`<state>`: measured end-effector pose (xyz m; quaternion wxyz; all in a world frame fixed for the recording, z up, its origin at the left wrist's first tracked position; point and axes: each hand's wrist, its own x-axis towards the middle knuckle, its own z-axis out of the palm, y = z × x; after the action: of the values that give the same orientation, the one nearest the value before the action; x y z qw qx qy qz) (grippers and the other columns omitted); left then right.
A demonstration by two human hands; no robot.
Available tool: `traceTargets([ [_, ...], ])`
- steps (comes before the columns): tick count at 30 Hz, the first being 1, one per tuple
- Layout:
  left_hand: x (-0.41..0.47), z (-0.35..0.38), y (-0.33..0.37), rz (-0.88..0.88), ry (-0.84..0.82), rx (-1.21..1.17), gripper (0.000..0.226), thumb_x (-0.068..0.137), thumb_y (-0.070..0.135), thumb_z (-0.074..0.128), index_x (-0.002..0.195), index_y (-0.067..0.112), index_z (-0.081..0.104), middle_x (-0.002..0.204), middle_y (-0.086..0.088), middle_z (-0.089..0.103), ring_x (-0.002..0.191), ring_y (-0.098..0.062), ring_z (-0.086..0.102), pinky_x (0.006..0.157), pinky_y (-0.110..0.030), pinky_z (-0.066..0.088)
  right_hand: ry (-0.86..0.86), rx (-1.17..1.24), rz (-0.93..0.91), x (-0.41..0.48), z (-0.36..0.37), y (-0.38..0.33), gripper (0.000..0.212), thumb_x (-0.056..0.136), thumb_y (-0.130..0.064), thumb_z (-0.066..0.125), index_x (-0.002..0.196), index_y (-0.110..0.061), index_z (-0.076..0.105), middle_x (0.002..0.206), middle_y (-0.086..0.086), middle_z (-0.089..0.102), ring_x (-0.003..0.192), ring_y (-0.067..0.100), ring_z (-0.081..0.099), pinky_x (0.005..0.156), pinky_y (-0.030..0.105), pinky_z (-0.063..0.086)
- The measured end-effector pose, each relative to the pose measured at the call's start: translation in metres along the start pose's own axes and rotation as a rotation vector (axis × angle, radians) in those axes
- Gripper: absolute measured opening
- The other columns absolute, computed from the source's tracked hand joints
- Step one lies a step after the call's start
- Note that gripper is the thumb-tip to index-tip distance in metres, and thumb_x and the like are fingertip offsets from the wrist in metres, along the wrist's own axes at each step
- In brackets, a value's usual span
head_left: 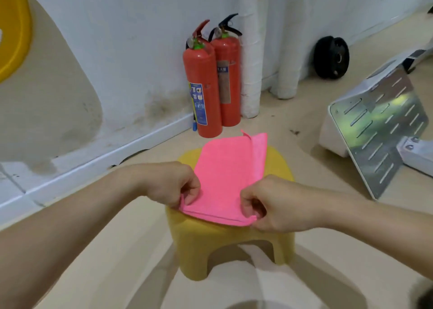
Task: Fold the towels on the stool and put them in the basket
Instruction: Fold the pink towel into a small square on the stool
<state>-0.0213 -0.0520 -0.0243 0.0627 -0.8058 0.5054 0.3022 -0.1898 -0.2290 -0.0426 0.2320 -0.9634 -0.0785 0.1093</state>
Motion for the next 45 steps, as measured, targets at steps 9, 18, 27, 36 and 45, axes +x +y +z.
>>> traceTargets([
  [9,0.003,-0.003,-0.024,-0.253,-0.114,0.361,0.028,0.07,-0.001,0.052,0.07,0.023,0.066,0.062,0.006,0.052,0.066,-0.017,0.052,0.059,-0.027,0.043,0.083,0.226,-0.168,0.013,0.061,-0.066,0.008,0.081,-0.017,0.06,0.085,-0.018,0.067,0.074,-0.003,0.067,0.069,0.013,0.06,0.066,0.028,0.049],
  [18,0.024,0.002,0.014,-0.023,0.519,0.173,0.015,0.081,0.036,0.051,0.078,0.023,0.056,0.084,0.003,0.067,0.081,-0.023,0.06,0.07,-0.028,0.047,0.394,-0.001,0.143,0.056,-0.026,0.049,0.031,0.085,-0.02,0.064,0.115,-0.025,0.064,0.107,-0.004,0.056,0.1,0.013,0.052,0.093,0.027,0.04],
  [27,0.052,0.041,0.056,-0.019,0.638,0.334,0.016,0.088,0.031,0.044,0.083,0.017,0.039,0.085,-0.009,0.062,0.067,-0.032,0.048,0.059,-0.036,0.041,0.365,-0.377,0.107,0.049,-0.014,0.094,0.021,0.084,-0.019,0.058,0.098,-0.029,0.07,0.106,-0.001,0.062,0.102,0.026,0.052,0.084,0.044,0.047],
  [36,0.032,0.022,0.057,-0.101,0.641,0.405,0.013,0.085,0.028,0.045,0.093,0.018,0.044,0.09,-0.007,0.063,0.082,-0.035,0.059,0.06,-0.036,0.037,0.677,-0.641,-0.206,0.031,-0.016,0.1,0.005,0.077,-0.003,0.059,0.08,-0.005,0.062,0.078,0.011,0.061,0.074,0.032,0.057,0.05,0.039,0.049],
  [45,0.028,0.047,0.072,-0.033,0.477,0.396,0.008,0.091,0.023,0.045,0.088,0.022,0.038,0.088,-0.004,0.061,0.07,-0.029,0.049,0.06,-0.034,0.037,0.464,-0.619,-0.295,0.012,-0.005,0.104,0.016,0.084,-0.013,0.045,0.082,-0.012,0.061,0.081,0.007,0.059,0.078,0.032,0.057,0.05,0.041,0.049],
])
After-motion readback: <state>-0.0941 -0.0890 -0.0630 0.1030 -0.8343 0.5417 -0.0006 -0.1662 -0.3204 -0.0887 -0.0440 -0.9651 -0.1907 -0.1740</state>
